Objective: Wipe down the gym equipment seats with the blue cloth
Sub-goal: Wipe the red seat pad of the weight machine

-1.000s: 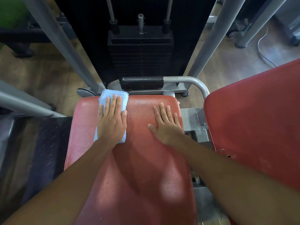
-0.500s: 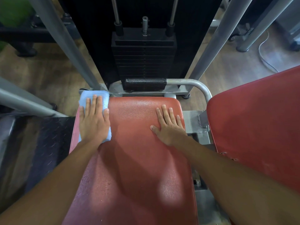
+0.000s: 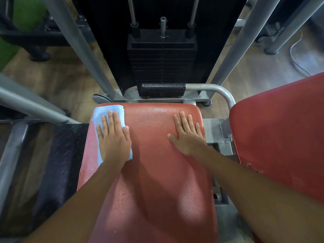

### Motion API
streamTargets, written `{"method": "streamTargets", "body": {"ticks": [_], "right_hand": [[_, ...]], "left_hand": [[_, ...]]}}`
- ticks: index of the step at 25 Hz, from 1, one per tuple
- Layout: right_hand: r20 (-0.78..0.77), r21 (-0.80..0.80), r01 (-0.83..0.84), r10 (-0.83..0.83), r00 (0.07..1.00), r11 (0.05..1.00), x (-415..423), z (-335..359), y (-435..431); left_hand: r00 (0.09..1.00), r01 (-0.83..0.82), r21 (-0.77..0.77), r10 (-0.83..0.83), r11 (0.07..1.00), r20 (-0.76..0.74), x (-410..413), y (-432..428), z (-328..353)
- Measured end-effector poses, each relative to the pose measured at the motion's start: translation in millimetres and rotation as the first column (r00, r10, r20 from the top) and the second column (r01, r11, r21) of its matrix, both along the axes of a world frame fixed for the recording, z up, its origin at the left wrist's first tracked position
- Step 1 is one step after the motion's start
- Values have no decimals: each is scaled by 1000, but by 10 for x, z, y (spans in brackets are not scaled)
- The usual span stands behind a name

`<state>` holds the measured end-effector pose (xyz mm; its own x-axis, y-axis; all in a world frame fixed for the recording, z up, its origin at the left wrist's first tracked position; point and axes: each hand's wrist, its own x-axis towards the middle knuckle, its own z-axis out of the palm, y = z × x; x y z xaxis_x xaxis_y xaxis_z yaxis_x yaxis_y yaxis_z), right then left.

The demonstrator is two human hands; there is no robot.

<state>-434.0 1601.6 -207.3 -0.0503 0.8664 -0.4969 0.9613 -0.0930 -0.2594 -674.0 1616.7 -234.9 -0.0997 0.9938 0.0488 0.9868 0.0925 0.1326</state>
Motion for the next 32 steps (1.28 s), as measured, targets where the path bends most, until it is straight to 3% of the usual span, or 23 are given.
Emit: {"method": "streamTargets", "body": {"ticks": [5,8,13,18,22,26,32], "right_hand": [[-152,173,48,-21,988,984,158,91,-50],[-104,251,78,-54,993,965,251,72,-272],[-182,217,84,-44,982,973,340,-7,-415],[-163,187,29,2,987,982,386,15,-408],[-109,162,60,-42,993,985,297,10,-388],[-120,278,205,-178,977,939,140,-17,-512],[5,363,121,-132,991,924,27,-309,-914]], "left_hand": [[998,58,7,-58,998,-20,310,-90,-14],[994,105,13,-105,994,-7,635,-187,-4],[975,222,-19,-221,975,26,1129,-377,-28],[937,344,-25,-342,939,68,1295,-741,8],[937,345,-24,-344,938,62,1222,-876,24],[940,335,-21,-333,942,79,1275,-833,8],[916,394,11,-393,919,80,1132,-785,-21]]}}
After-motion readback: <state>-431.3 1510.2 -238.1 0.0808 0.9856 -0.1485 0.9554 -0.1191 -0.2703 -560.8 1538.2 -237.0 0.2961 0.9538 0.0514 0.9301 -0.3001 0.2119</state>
